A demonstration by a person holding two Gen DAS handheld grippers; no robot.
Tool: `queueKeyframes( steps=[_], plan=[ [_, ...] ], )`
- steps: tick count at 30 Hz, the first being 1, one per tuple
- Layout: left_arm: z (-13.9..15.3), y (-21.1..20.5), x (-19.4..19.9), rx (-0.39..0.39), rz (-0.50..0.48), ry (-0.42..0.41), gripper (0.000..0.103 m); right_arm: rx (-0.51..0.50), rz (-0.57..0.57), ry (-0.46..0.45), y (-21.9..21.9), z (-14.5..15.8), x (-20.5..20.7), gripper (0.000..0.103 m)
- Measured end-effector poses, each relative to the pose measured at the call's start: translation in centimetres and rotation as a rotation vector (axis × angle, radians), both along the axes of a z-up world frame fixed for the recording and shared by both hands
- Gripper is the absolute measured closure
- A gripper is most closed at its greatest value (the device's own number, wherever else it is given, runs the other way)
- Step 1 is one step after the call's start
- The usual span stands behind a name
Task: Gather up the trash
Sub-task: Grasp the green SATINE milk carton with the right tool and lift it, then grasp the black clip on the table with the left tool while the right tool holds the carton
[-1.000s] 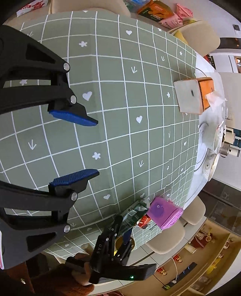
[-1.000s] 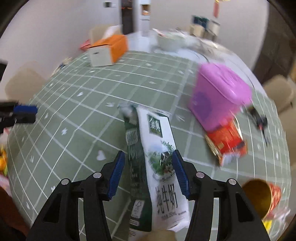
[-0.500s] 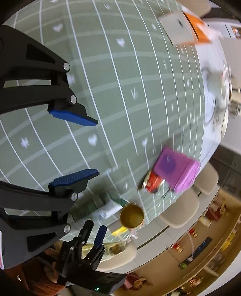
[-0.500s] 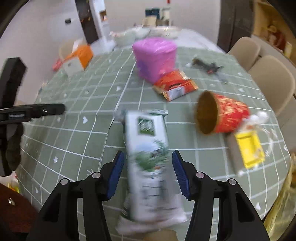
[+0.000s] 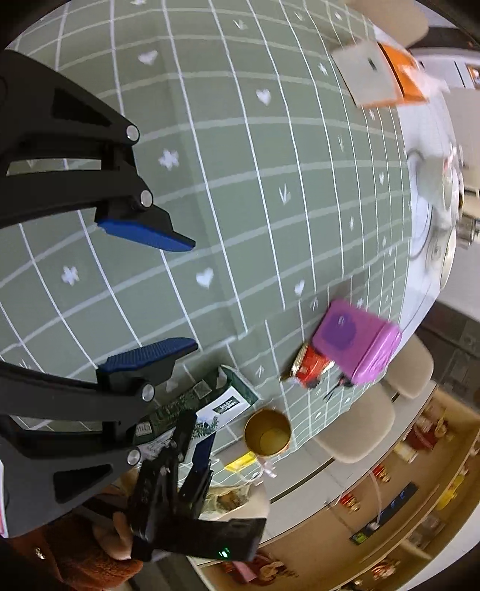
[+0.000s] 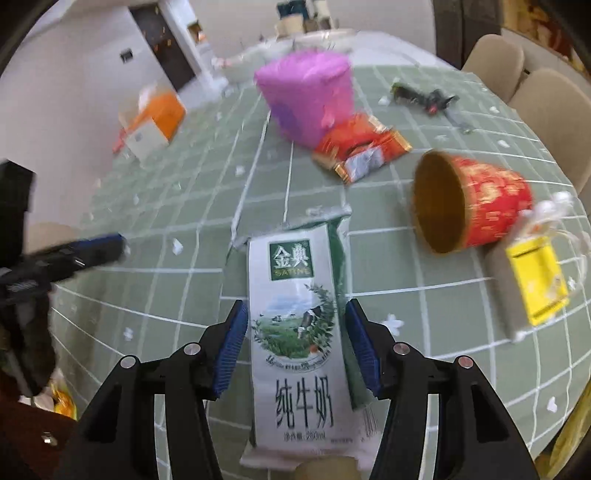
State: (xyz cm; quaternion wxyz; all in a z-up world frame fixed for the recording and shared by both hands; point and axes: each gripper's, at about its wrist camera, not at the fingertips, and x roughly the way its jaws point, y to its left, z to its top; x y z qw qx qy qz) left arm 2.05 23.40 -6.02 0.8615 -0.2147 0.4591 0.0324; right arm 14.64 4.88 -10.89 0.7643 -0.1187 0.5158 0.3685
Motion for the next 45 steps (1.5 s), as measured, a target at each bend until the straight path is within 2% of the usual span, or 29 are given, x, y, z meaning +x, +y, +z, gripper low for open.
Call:
queueKeyframes(
  steps=[3, 6, 9, 12, 19, 24, 26, 29, 32, 38, 42, 45],
  plan=[
    [0.2, 1.0, -0.9, 0.003, 0.029, 0.001, 0.057, -0.026, 0.017, 0.011, 0.9, -0.2, -0.3, 0.049],
    [0.1, 1.6, -1.2, 0.001, 0.041, 0.005, 0.057, 0.024, -0.007, 0.000, 0.1, 1.1, -0.7, 0.050],
    [0.0, 1.0, -0.4, -0.001, 0.016, -0.001, 0.057, 0.052, -0.069, -0.066, -2.3, 3.4, -1.2, 0.050],
    [0.0, -0.6, 1.4, -0.002, -0.047, -0.018, 0.057, 0.076, -0.155, -0.092, -5.6, 5.1, -1.2, 0.050],
    [2.5, -6.1, 8.2, 0.074, -0.243, -0.152, 0.057, 0.096, -0.383, -0.123, -13.9, 6.7, -0.5, 0.050],
    [4.8, -10.7, 15.2, 0.232, -0.333, -0.319, 0.057, 0.102, -0.476, -0.149, -17.8, 6.9, 0.3, 0.050],
    [4.5, -12.0, 17.8, 0.253, -0.333, -0.339, 0.057, 0.101, -0.505, -0.156, -19.0, 6.7, 0.7, 0.050],
    [2.6, -13.4, 22.1, 0.218, -0.351, -0.299, 0.057, 0.095, -0.522, -0.147, -20.0, 6.0, 1.3, 0.050],
    [1.3, -14.4, 25.8, 0.227, -0.367, -0.258, 0.057, 0.084, -0.550, -0.151, -21.1, 5.6, 2.2, 0.050],
    [-0.2, -14.8, 32.2, 0.294, -0.348, -0.225, 0.057, 0.112, -0.632, -0.119, -23.5, 4.1, 5.0, 0.050],
    [-3.1, -15.3, 36.0, 0.393, -0.303, -0.135, 0.057, 0.109, -0.642, -0.080, -23.6, 2.3, 6.8, 0.050],
    [-4.1, -14.7, 37.5, 0.381, -0.268, -0.091, 0.057, 0.104, -0.634, -0.061, -23.5, 1.6, 7.7, 0.050]
  ],
)
